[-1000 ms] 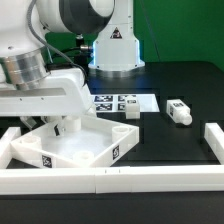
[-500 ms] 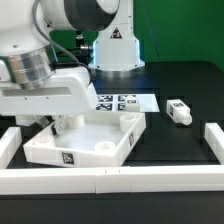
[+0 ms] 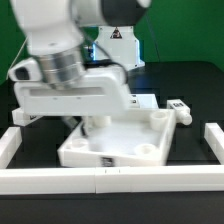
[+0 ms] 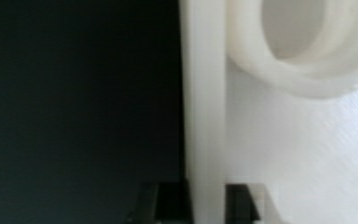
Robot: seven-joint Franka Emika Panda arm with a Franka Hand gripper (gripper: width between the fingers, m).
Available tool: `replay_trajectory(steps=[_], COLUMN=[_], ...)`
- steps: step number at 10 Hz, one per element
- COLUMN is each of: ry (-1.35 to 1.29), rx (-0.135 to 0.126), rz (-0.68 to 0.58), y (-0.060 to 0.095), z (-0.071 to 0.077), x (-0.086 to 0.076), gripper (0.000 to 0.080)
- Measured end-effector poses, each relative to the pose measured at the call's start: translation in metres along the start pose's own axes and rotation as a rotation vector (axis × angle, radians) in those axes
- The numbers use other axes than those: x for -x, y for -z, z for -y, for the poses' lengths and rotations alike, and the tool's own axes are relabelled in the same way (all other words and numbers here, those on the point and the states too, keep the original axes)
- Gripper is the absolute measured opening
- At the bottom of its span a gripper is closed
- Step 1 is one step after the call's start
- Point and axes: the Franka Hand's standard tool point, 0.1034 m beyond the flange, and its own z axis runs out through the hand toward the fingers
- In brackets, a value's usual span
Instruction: Assemble one leg
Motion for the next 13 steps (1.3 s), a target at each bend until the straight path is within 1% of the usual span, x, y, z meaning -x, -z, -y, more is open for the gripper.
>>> replay_trajectory(steps=[1, 6, 7, 8, 9, 11, 12, 13], ry=[0.047, 0.043, 0.053, 0.108, 0.165, 0.204, 0.197, 0.165], rx=[0.000, 0.002, 0.008, 0.039, 0.047, 0.040, 0.039, 0.051], rz=[-0.004, 0.000, -0.013, -0.082, -0.114, -0.161, -0.166, -0.165], y=[-0.004, -0.005, -0.006, -0.009, -0.011, -0.012, -0.012, -0.012], z=[0.003, 0.001, 0.002, 0.010, 0.022, 0.046, 0.048, 0.048], x=[0.000, 0.001, 0.000, -0.006, -0.010, -0.024, -0.032, -0.033], gripper=[0.0053, 0.0053, 0.0053, 0.0053, 0.0053, 0.0053, 0.0053, 0.0053])
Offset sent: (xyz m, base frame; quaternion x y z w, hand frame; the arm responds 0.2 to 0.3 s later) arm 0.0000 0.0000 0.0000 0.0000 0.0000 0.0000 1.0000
